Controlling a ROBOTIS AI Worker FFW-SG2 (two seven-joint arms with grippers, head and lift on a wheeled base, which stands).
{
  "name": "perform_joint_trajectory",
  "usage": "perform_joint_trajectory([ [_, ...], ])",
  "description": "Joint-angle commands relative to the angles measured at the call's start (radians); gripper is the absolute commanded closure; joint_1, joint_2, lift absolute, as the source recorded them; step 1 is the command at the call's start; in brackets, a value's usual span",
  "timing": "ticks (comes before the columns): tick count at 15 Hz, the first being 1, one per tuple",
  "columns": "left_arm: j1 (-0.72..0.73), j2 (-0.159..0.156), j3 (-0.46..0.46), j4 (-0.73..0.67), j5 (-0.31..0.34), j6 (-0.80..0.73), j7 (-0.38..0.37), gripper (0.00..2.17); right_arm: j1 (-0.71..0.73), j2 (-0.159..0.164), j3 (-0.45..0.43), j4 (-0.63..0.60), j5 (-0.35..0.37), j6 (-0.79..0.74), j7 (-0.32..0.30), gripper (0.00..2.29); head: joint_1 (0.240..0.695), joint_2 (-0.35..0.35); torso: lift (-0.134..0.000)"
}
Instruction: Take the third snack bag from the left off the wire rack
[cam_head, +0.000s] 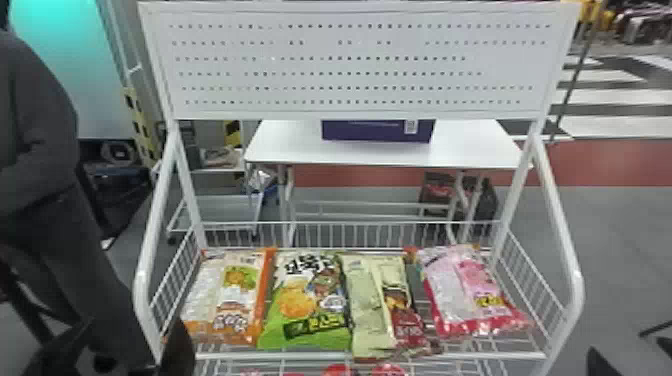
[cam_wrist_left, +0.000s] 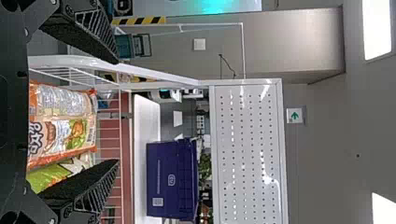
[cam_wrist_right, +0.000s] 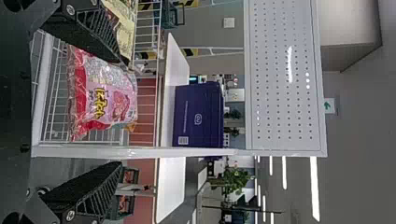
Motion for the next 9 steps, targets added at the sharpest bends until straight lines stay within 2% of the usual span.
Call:
perform_joint_trajectory([
  [1,-0.001,0.0,-0.004,-0.001,0.0,0.001,0.001,0.14,-0.035,-0.001,0.034,0.025,0.017,0.0,-0.021,0.11,0.499,0.0,0.0],
  [3,-0.003,0.0,-0.008,0.002,-0.002,0.001,0.001,0.14,-0.15,-0.001,0.116,0.103,0.024,0.006,-0.021,0.11,0.499,0.0,0.0],
  [5,-0.012,0.0,-0.011,0.013,-0.002,0.001,0.001,0.14,-0.295,0.007,0.222,0.177,0.057,0.089,-0.021,0.11,0.499,0.0,0.0],
  [6,-0.014,0.0,-0.016,0.017,-0.002,0.001,0.003,0.14,-0.381,0.018,0.288,0.234,0.099,0.098,-0.03,0.11,0.499,0.0,0.0],
  [8,-0.017,0.006,-0.022,0.028,-0.002,0.001,0.001,0.14,-0.526,0.05,0.378,0.32,0.116,0.184,-0.033,0.12,0.499,0.0,0.0],
  [9,-0.02,0.009,-0.027,0.031,-0.003,0.001,0.003,0.14,-0.592,0.071,0.429,0.367,0.15,0.224,-0.035,0.13,0.499,0.0,0.0],
])
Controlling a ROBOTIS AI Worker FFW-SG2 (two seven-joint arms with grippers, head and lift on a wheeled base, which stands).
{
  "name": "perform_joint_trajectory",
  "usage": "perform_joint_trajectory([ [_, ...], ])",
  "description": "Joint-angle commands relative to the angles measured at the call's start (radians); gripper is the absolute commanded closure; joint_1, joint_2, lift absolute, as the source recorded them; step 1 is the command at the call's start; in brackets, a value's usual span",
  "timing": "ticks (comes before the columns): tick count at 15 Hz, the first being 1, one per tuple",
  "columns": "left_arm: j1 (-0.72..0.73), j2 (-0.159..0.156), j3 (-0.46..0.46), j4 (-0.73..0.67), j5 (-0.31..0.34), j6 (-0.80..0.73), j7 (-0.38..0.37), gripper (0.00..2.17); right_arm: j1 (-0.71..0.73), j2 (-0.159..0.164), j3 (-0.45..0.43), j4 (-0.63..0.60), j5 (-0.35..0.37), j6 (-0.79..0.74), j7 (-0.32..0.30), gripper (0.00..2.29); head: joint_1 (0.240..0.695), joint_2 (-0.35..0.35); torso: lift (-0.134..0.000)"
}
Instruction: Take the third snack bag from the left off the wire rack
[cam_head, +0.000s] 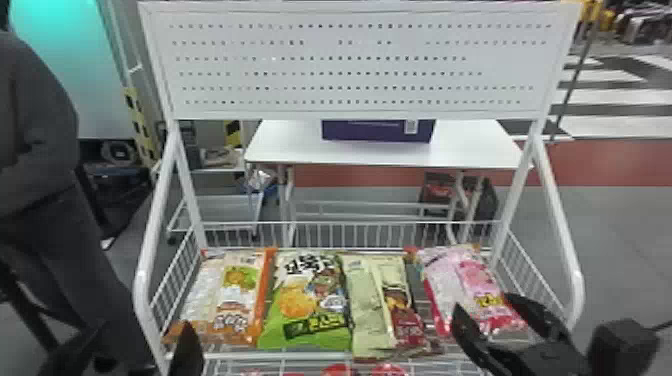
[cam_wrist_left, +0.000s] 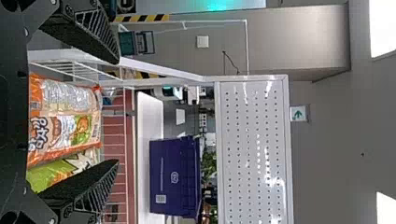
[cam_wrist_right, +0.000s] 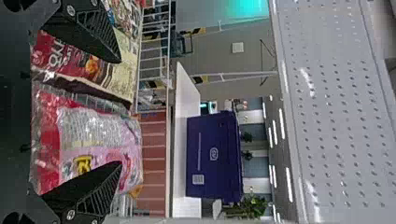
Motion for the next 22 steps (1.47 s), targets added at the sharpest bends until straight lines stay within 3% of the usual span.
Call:
perform_joint_trajectory([
  [1,-0.003,0.006,-0.008,0.01,-0.001,0.0,0.001,0.14,-0.152,0.049,0.115,0.107,0.06,0.082,0.0,0.13,0.499,0.0,0.0],
  [4,-0.009,0.009,-0.009,0.019,-0.001,0.0,0.001,0.14,-0.285,0.094,0.229,0.232,0.098,0.156,0.0,0.15,0.499,0.0,0.0],
  [6,-0.011,0.012,-0.009,0.021,0.0,0.0,0.001,0.14,-0.347,0.1,0.29,0.295,0.136,0.208,-0.003,0.15,0.499,0.0,0.0],
  [9,-0.012,0.017,-0.002,0.021,0.005,0.0,0.001,0.14,-0.388,0.111,0.307,0.361,0.15,0.26,-0.032,0.23,0.499,0.0,0.0],
  [10,-0.015,0.018,0.0,0.019,0.008,0.0,0.001,0.14,-0.408,0.114,0.305,0.381,0.153,0.318,-0.032,0.41,0.499,0.0,0.0],
  [11,-0.018,0.018,0.001,0.018,0.009,0.003,0.001,0.14,-0.413,0.114,0.304,0.383,0.153,0.337,-0.032,0.87,0.499,0.0,0.0],
  [12,-0.026,0.02,0.003,0.019,0.014,0.006,0.001,0.14,-0.406,0.112,0.299,0.383,0.15,0.346,-0.032,1.82,0.499,0.0,0.0],
  [13,-0.029,0.02,0.004,0.019,0.016,0.018,0.001,0.14,-0.4,0.111,0.294,0.378,0.149,0.355,-0.032,2.17,0.499,0.0,0.0],
  [19,-0.028,0.021,0.031,0.015,0.031,0.018,0.001,0.14,-0.344,0.085,0.27,0.268,0.141,0.331,-0.043,2.24,0.499,0.0,0.0],
  [22,-0.023,0.021,0.034,0.01,0.031,0.018,0.001,0.14,-0.29,0.06,0.241,0.159,0.139,0.325,-0.111,2.24,0.499,0.0,0.0],
])
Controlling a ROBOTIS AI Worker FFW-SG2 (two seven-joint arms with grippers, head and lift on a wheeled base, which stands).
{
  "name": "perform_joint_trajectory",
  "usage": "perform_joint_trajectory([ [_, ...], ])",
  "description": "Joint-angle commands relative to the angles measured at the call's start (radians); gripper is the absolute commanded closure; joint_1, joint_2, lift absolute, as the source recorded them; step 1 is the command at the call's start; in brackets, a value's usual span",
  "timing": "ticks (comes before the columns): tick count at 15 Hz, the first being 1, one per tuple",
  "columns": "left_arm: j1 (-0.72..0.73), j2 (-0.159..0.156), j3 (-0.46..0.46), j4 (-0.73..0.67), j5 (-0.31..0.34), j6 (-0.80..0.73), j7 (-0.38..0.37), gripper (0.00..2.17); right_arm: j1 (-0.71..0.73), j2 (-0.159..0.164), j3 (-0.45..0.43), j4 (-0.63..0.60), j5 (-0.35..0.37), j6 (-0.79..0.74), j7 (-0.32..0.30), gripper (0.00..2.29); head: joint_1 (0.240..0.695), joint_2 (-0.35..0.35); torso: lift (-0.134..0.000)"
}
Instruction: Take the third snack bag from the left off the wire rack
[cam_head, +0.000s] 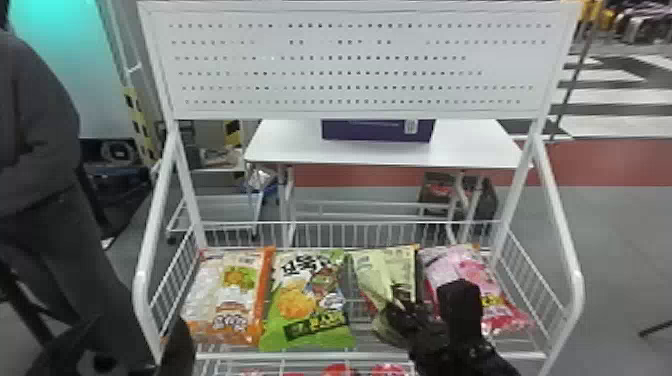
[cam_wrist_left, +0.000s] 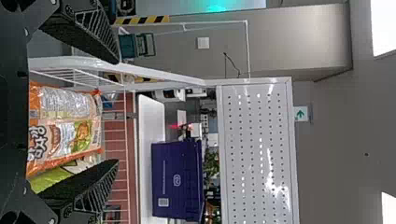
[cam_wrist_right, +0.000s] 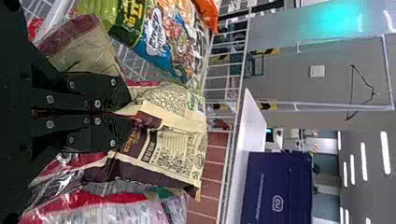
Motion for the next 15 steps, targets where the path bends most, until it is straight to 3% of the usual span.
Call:
perform_joint_trajectory([
  [1,0.005,0.0,0.001,-0.003,-0.001,0.0,0.0,0.14,0.045,-0.02,-0.026,-0.084,-0.008,-0.03,-0.024,2.24,0.499,0.0,0.0],
  [5,0.012,-0.002,0.001,-0.014,-0.003,-0.003,0.002,0.14,0.146,-0.073,-0.101,-0.278,-0.059,-0.079,-0.024,2.24,0.499,0.0,0.0],
  [9,0.028,-0.003,0.026,-0.012,0.011,-0.025,0.006,0.14,0.379,-0.133,-0.219,-0.479,-0.076,-0.159,-0.024,2.24,0.499,0.0,0.0],
  [13,0.048,-0.006,0.069,-0.026,0.045,-0.055,0.006,0.14,0.638,-0.141,-0.425,-0.535,-0.165,-0.349,0.023,2.24,0.499,0.0,0.0],
  [15,0.052,-0.011,0.073,-0.027,0.049,-0.055,0.006,0.14,0.75,-0.139,-0.548,-0.548,-0.245,-0.453,0.072,2.24,0.499,0.0,0.0],
])
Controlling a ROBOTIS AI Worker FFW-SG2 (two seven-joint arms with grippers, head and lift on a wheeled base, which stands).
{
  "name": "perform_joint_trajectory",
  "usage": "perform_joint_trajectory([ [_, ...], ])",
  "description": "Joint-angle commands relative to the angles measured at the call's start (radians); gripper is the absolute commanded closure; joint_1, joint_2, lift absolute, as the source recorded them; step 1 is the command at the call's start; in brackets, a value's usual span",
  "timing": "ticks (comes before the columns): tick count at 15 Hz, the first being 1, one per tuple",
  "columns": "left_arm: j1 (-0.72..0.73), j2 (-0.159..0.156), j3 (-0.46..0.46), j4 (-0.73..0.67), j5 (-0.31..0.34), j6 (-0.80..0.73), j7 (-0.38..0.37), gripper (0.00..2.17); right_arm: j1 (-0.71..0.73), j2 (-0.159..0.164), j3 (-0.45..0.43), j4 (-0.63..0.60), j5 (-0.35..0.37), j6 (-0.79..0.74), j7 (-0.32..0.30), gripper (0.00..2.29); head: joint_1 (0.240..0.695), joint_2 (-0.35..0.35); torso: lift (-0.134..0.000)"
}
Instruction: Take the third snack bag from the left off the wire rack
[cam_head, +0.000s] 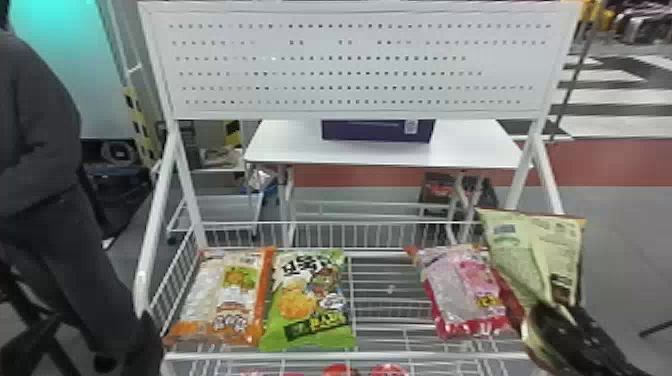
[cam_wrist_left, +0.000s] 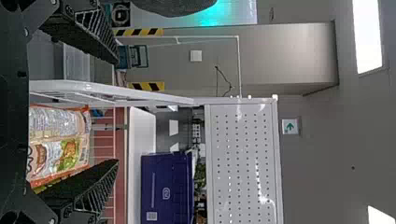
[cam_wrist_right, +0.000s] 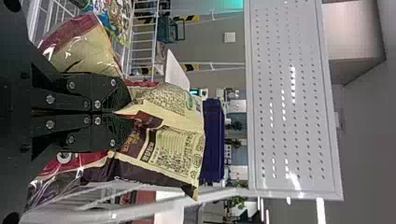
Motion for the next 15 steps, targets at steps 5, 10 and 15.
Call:
perform_joint_trajectory([
  [5,0.003,-0.011,0.003,-0.005,0.004,0.003,-0.002,0.14,0.178,0.018,-0.204,-0.023,-0.115,-0.139,0.042,2.24,0.499,0.0,0.0],
  [10,0.028,-0.014,0.009,-0.019,0.001,-0.004,-0.002,0.14,0.181,0.023,-0.205,-0.038,-0.112,-0.135,0.049,2.24,0.499,0.0,0.0],
  [15,0.031,-0.009,0.012,-0.022,0.003,-0.01,-0.002,0.14,0.181,0.021,-0.205,-0.036,-0.105,-0.132,0.049,2.24,0.499,0.0,0.0],
])
